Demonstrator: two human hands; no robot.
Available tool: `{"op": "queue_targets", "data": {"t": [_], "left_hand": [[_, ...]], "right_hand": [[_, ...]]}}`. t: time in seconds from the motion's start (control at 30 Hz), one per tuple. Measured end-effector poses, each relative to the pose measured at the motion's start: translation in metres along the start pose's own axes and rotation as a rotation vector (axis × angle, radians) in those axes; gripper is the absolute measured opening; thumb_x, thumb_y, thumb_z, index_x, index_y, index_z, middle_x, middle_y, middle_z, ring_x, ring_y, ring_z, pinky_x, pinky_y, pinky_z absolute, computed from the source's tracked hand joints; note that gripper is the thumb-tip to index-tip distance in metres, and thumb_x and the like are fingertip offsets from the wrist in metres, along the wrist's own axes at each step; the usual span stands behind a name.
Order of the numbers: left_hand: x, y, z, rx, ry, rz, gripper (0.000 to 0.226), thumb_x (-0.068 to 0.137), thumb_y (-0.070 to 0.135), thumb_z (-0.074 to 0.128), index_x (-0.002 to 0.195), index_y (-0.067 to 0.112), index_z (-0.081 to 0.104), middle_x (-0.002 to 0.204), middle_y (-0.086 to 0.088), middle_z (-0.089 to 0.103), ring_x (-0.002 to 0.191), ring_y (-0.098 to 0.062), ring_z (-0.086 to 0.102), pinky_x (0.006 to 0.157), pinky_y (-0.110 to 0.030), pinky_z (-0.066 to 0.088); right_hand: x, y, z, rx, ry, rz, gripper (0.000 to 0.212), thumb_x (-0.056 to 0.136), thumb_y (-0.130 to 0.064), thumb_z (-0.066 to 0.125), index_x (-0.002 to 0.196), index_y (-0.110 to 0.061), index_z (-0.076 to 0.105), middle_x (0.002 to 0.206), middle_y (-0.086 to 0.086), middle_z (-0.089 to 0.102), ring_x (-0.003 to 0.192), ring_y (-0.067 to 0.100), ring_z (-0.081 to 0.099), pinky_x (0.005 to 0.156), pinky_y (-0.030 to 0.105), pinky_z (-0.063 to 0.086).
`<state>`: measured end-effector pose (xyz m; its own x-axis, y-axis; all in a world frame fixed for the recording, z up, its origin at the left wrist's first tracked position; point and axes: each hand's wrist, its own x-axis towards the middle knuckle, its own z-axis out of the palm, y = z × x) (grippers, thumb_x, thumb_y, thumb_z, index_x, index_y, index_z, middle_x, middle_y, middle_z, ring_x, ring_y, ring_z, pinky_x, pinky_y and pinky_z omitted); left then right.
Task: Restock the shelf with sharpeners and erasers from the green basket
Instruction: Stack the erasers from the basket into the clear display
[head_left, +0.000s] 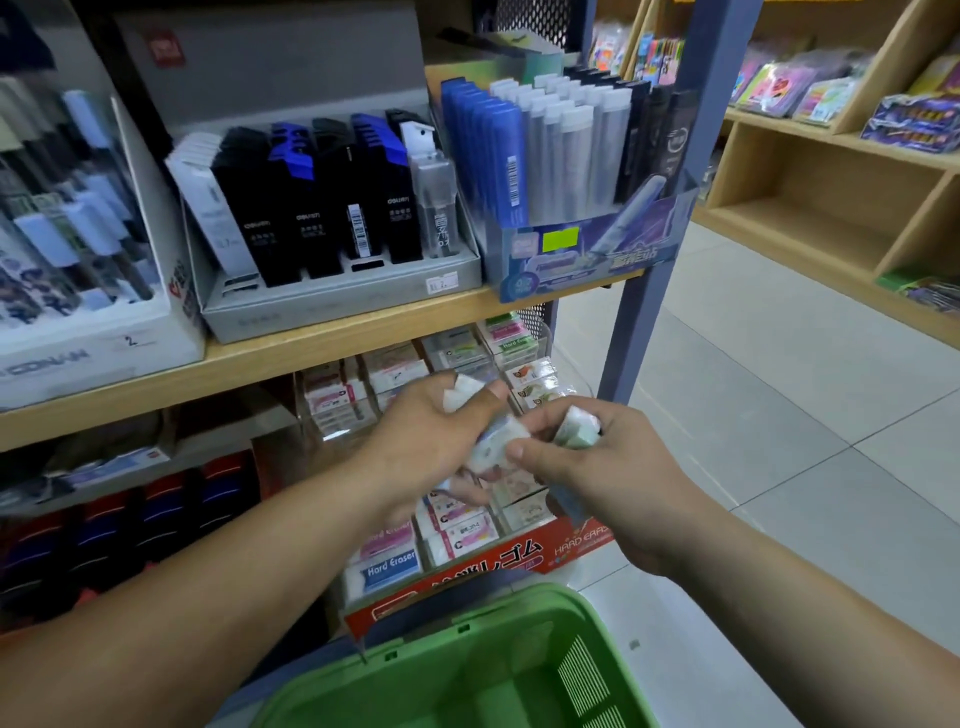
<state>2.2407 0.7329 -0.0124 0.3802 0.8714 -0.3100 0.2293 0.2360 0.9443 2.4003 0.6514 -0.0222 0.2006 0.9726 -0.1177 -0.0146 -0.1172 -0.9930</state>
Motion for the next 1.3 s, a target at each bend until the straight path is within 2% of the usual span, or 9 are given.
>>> {"op": "queue_targets", "data": {"t": [0.17,0.33,0.4,0.5,0.8,0.9,1.03,1.13,1.3], "left_hand": [[-0.002,0.002,-0.022,0.197,-0.012,0.121,0.025,0.092,0.038,0.074,0.106,0.018,0.07,0.061,-0.001,0.067,0.042,-0.01,0.053,0.037,-0.025,0.037],[-0.007,-0.002,-0.012,0.294,-0.067,0.173,0.015,0.09,0.02,0.08,0.102,0.017,0.072,0.063,0.002,0.065,0.051,-0.011,0.059,0.038,-0.024,0.039],[-0.001,-0.004,-0.014,0.425,-0.005,0.173,0.027,0.087,0.025,0.083,0.11,0.017,0.071,0.078,0.001,0.072,0.056,-0.013,0.067,0.044,-0.025,0.045],[0.006,-0.011,-0.011,0.751,0.055,0.203,0.055,0.087,0.035,0.083,0.136,0.021,0.062,0.12,-0.005,0.07,0.084,-0.019,0.074,0.068,-0.029,0.055],[0.014,-0.024,0.006,1.137,0.05,0.367,0.033,0.09,0.032,0.077,0.122,0.024,0.072,0.115,0.003,0.06,0.103,-0.02,0.061,0.087,-0.037,0.054],[0.01,-0.015,0.008,0.978,0.059,0.342,0.024,0.091,0.029,0.076,0.114,0.03,0.07,0.106,0.007,0.063,0.092,-0.015,0.063,0.08,-0.033,0.057],[-0.005,-0.002,0.003,0.501,-0.155,0.179,0.015,0.097,0.02,0.072,0.104,0.032,0.067,0.073,0.001,0.064,0.05,-0.011,0.051,0.043,-0.023,0.041],[-0.013,-0.002,0.002,0.336,-0.188,0.133,0.009,0.097,0.018,0.071,0.104,0.023,0.069,0.072,-0.01,0.064,0.057,-0.023,0.053,0.042,-0.026,0.036],[-0.018,-0.008,0.008,0.13,-0.186,0.037,0.015,0.093,0.021,0.077,0.102,0.014,0.067,0.065,0.002,0.061,0.055,-0.013,0.055,0.037,-0.021,0.033]], "right_hand": [[0.001,-0.007,-0.01,0.199,0.061,0.122,0.026,0.089,-0.005,0.077,0.107,0.011,0.067,0.098,0.03,0.075,0.091,0.052,0.073,0.077,0.063,0.06],[-0.005,-0.007,-0.011,0.189,0.058,0.244,0.02,0.09,-0.007,0.077,0.104,0.005,0.069,0.096,0.024,0.077,0.082,0.038,0.078,0.062,0.043,0.065],[-0.006,-0.007,-0.018,0.156,0.141,0.248,0.025,0.089,-0.01,0.078,0.109,0.003,0.07,0.094,0.019,0.079,0.078,0.035,0.079,0.06,0.042,0.065],[-0.008,-0.009,-0.027,0.199,0.163,0.301,0.033,0.09,-0.013,0.079,0.117,0.003,0.067,0.096,0.019,0.079,0.079,0.033,0.079,0.063,0.045,0.066],[-0.012,-0.007,-0.035,0.444,0.007,0.47,0.03,0.088,0.009,0.058,0.107,-0.014,0.064,0.112,0.024,0.076,0.09,0.039,0.076,0.077,0.043,0.063],[-0.014,-0.008,-0.035,0.47,-0.041,0.439,0.036,0.086,0.011,0.05,0.109,-0.012,0.063,0.101,0.021,0.077,0.09,0.039,0.075,0.081,0.044,0.059],[-0.016,-0.008,-0.03,0.484,-0.09,0.373,0.031,0.09,0.013,0.053,0.108,-0.009,0.064,0.094,0.017,0.076,0.083,0.033,0.074,0.078,0.042,0.056],[-0.012,-0.003,-0.028,0.467,-0.047,0.331,0.03,0.093,0.011,0.058,0.116,-0.007,0.066,0.109,0.024,0.075,0.091,0.038,0.073,0.062,0.037,0.059],[-0.011,0.002,-0.02,0.398,-0.026,0.29,0.026,0.092,0.007,0.067,0.113,-0.008,0.067,0.101,0.019,0.075,0.084,0.034,0.073,0.063,0.038,0.058]]}}
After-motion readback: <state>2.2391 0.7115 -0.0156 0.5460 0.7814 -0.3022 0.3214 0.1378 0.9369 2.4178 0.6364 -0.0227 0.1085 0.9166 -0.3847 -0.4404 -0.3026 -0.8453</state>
